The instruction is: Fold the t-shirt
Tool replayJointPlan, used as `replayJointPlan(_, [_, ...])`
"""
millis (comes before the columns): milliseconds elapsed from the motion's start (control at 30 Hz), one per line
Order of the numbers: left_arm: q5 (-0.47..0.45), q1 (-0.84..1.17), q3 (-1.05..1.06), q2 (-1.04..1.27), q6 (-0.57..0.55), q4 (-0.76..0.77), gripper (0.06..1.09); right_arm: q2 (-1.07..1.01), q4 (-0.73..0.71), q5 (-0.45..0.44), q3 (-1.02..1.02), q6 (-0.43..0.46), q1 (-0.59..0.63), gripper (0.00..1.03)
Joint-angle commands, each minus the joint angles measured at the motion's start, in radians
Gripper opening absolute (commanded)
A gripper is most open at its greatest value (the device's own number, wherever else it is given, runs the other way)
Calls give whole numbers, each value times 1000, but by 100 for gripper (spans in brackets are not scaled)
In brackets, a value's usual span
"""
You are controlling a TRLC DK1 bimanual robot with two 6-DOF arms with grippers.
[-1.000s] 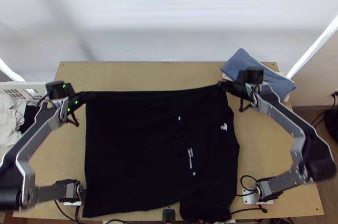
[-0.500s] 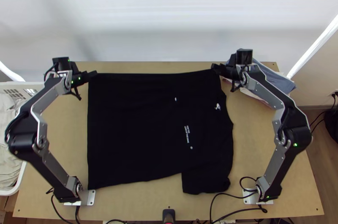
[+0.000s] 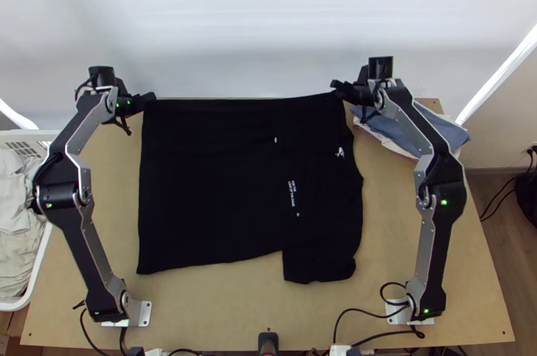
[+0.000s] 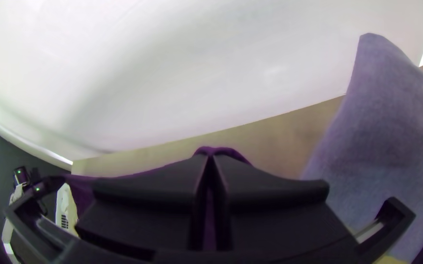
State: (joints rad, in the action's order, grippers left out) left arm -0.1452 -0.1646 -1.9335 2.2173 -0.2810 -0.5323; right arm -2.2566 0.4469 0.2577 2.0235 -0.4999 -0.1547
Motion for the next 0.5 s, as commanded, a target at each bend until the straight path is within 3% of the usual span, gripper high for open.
replayJointPlan(0, [-27, -3, -156, 67, -18, -181, 10, -75, 130, -12, 162, -58, 10, 3])
replayJointPlan(300, [-165, -9, -248, 58, 26, -552, 10, -58, 388, -3, 231, -83, -2, 3])
replayJointPlan(467, [-180, -33, -229, 36, 63, -626, 10, -27, 536, -2, 219, -77, -31, 3])
